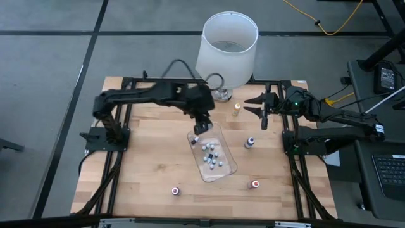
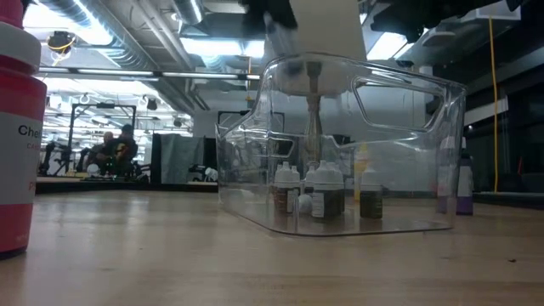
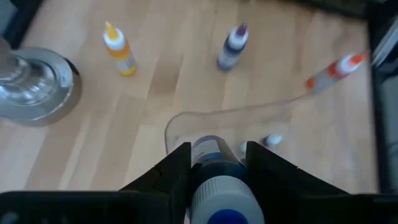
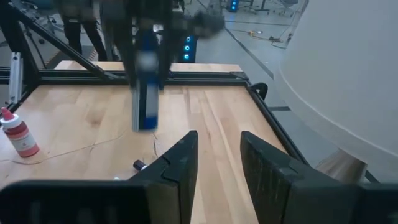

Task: Pick & Place food coloring
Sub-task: Put the big blue food coloring bottle into the transparent bin

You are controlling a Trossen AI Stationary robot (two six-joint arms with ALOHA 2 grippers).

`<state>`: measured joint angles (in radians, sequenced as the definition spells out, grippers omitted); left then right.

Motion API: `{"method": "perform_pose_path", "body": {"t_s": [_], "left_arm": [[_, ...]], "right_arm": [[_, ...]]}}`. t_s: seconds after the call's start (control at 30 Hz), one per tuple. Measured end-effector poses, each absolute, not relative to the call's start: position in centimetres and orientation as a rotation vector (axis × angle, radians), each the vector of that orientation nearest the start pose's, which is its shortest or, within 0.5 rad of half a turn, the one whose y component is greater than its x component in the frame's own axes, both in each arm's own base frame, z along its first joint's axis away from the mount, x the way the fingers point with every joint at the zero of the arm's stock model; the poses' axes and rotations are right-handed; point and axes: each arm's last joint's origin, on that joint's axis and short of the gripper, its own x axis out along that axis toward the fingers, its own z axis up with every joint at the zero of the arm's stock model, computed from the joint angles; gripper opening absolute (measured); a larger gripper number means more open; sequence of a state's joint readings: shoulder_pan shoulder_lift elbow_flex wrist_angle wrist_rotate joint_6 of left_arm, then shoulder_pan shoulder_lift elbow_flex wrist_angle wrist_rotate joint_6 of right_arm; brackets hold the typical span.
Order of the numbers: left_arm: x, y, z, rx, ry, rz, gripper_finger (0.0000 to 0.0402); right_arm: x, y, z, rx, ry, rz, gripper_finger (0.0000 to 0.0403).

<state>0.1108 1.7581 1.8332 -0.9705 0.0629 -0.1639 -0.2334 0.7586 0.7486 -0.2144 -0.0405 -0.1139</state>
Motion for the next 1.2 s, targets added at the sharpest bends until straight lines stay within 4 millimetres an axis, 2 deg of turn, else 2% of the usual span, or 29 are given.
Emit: {"method": "perform_pose_path", "body": {"t_s": [0.17,0.27,0.47,0.7,1.2], "left_arm": [[39.5,3.9,32.8,-0.114,0.976,0.085,0.0132],[40.7,3.4,31.1,-0.020,1.013,0.085,0.0132],[42.3,1.8,28.1,0.032,1.081,0.006,0.0131],[43.2,1.8,27.8,0.053,1.011,-0.028,0.0130],[42.9,1.7,23.9,0.060,1.068,-0.053,0.0130]], "right_arm": [[16.4,-3.8,32.1,-0.053,0.231,-0.203,0.0123],[16.4,-3.8,32.1,-0.050,0.231,-0.203,0.0123],[16.4,-3.8,32.1,-0.045,0.231,-0.204,0.0123],[16.4,-3.8,32.1,-0.002,0.226,-0.209,0.0123],[16.4,-3.8,32.1,-0.002,0.226,-0.209,0.0123]]}}
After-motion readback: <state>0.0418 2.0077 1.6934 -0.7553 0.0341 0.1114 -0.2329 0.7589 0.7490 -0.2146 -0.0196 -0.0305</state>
